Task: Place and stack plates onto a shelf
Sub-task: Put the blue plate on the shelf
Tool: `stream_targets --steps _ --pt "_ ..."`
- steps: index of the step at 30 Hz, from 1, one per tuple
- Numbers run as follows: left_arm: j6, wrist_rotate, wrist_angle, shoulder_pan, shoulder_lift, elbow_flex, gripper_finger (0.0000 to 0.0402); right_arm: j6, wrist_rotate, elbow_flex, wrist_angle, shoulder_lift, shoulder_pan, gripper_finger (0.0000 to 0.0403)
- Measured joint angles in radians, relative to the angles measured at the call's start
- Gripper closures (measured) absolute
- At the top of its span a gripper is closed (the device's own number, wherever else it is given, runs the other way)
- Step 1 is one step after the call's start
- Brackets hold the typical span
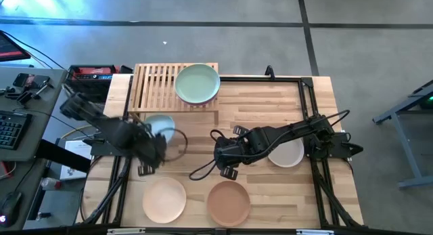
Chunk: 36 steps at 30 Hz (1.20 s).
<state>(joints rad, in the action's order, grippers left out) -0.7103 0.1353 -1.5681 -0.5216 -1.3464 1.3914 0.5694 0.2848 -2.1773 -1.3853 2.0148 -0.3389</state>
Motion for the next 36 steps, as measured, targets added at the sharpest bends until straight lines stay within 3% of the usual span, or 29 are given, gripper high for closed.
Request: stream_targets --steps 7,15,28,36 --pt "0.001 0.125 -0.007 0.113 0.148 -0.005 0.0401 0.000 0.000 0.000 0.018 0.000 0.000 0.0295" --pt "0.208 0.196 -0.002 0.321 0.231 -0.005 0.0401 0.028 0.033 0.000 0.023 0.000 0.000 0.0295" --pt "0.655 0.198 -0.003 0.703 0.231 -0.005 0.0401 0.063 0.054 0.000 0.046 0.000 0.000 0.0295" --pt "0.807 0.184 -0.003 0.865 0.165 -0.005 0.0401 0.063 0.053 0.000 0.071 0.000 0.000 0.0295"
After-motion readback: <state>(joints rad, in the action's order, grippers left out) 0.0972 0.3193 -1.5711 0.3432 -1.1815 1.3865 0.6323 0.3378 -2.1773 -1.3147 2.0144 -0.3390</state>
